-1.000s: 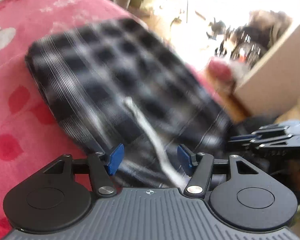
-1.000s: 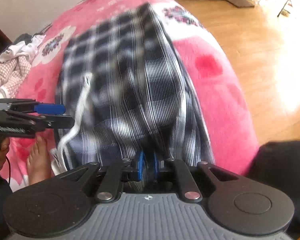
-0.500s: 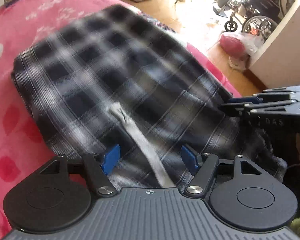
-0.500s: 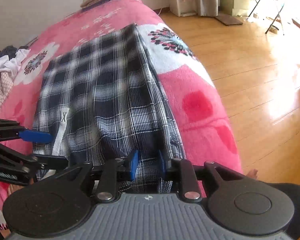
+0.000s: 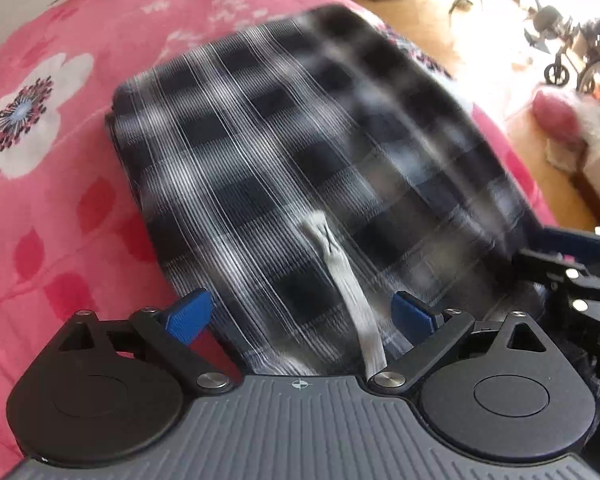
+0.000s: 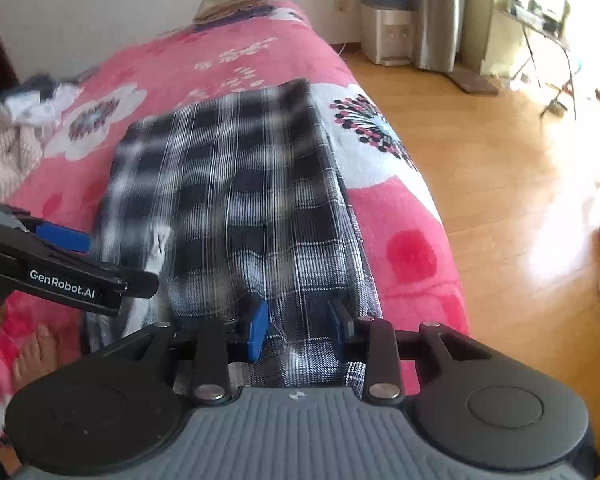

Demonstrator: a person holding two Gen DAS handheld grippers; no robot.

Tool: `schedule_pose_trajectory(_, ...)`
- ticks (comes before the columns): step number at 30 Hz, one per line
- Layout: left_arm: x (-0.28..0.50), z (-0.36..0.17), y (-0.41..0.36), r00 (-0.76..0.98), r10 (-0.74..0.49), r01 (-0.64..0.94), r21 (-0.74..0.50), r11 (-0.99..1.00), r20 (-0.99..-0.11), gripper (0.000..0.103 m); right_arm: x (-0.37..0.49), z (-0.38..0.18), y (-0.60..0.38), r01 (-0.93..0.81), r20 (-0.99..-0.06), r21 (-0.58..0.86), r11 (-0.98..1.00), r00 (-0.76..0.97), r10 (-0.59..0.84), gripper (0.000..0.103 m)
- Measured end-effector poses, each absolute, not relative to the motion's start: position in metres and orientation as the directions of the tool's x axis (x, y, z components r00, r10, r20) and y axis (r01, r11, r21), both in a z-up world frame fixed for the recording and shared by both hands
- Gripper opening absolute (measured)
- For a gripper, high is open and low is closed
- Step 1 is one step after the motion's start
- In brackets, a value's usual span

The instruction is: Fold clothes

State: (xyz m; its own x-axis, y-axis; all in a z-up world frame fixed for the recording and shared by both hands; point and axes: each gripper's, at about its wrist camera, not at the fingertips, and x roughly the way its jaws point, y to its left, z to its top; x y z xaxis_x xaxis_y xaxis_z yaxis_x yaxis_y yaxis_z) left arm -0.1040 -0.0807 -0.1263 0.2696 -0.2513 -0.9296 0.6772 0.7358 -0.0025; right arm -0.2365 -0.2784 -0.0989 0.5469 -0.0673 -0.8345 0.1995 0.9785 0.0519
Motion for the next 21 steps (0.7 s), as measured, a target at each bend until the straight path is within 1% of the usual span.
schedule_pose_trajectory(5, -0.109, -0.134, -0.082, 0.263, -0.215, 0.685, 0.025, 0.728, -0.941, 0.097, -0.232, -0.11, -0.272, 0.169, -0.85, -0.038, 0.985, 0.513, -0.12, 0.034)
schedule_pose_trajectory(12, -0.113, -0.135, -0.082, 0.261, -0.19, 0.674, 0.038, 0.737, -0.946, 0.098, -0.228, -0.091, -0.269, 0.142, -0.79, -0.035, 0.989, 0.603, -0.115, 0.034)
schedule_pose_trajectory(21, -0.115, -0.135, -0.081, 0.271, -0.175, 0.676, 0.058, 0.735, -0.947, 0.099, -0.21, -0.096, -0.265, 0.111, -0.777, -0.053, 0.992, 0.619, -0.111, 0.033)
